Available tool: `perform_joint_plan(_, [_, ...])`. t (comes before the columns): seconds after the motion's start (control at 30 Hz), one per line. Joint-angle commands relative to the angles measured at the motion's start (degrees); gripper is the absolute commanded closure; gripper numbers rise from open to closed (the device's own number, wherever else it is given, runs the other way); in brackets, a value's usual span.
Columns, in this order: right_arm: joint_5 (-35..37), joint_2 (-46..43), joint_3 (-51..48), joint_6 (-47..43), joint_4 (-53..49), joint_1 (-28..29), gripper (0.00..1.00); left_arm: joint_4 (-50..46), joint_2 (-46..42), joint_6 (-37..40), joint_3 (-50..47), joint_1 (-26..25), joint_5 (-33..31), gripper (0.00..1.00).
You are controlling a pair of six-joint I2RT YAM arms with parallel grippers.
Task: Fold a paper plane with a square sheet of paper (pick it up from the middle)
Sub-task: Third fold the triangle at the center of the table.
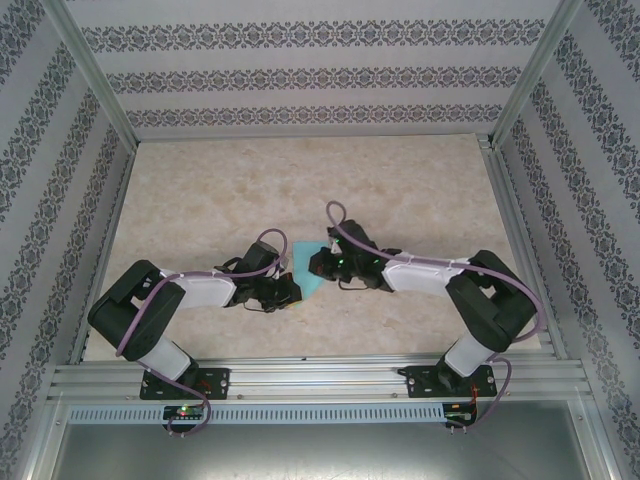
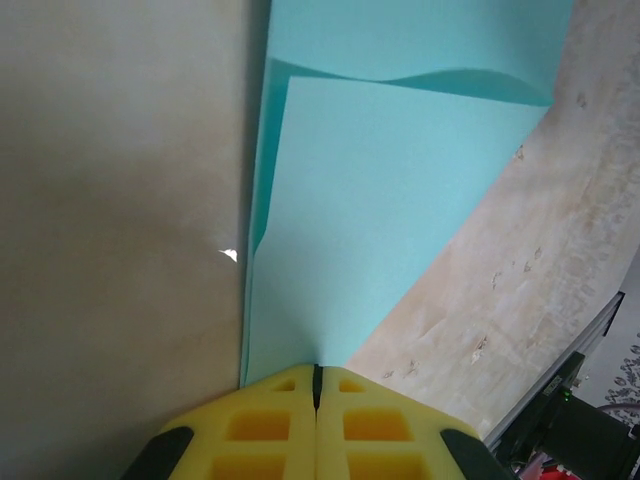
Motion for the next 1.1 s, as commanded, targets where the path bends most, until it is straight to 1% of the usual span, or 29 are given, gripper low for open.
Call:
perform_joint_plan(0.0, [-0.03, 3.87, -1.26, 3.45, 5.66, 3.40, 1.00, -8.19, 0.16, 2.14, -0.65, 0.43, -3.46, 0.93])
perform_joint_plan(0.07, [-0.69, 5.68, -1.27, 4.28, 7.99, 4.31, 1.00, -8.49, 0.13, 2.36, -0.65, 0.41, -3.69, 0.93])
perform_joint_plan(0.2, [1.12, 7.88, -3.51, 6.51, 11.31, 4.90, 1.00, -8.65, 0.34, 2.46, -0.46, 0.43, -3.76, 0.93])
perform_joint_plan(0.3, [1.46, 8.84, -4.23, 6.79, 11.56, 4.90, 1.00, -8.82, 0.58, 2.57, -0.43, 0.44, -4.07, 0.93])
perform_joint_plan(0.4, [1.89, 7.96, -5.53, 6.94, 12.11, 4.90, 1.00, -9.18, 0.88, 2.73, -0.30, 0.43, -4.25, 0.94])
perform_joint_plan(0.53, [3.12, 5.80, -6.00, 6.15, 9.82, 4.90, 1.00, -9.27, 0.79, 2.50, -0.46, 0.43, -4.96, 0.94])
perform_joint_plan(0.67, [2.90, 5.06, -7.24, 6.67, 11.19, 4.73, 1.00, -9.28, 0.97, 2.57, -0.39, 0.44, -4.91, 0.94])
perform_joint_plan(0.87, [3.79, 7.83, -9.11, 8.09, 12.05, 1.12, 1.00, -10.93, 1.52, 4.05, -0.20, 0.43, -5.40, 0.96])
perform_joint_plan(1.07, [6.87, 6.77, -8.70, 7.93, 6.28, -2.29, 1.00, -11.66, 2.39, 4.73, -0.59, 0.43, -5.97, 0.98])
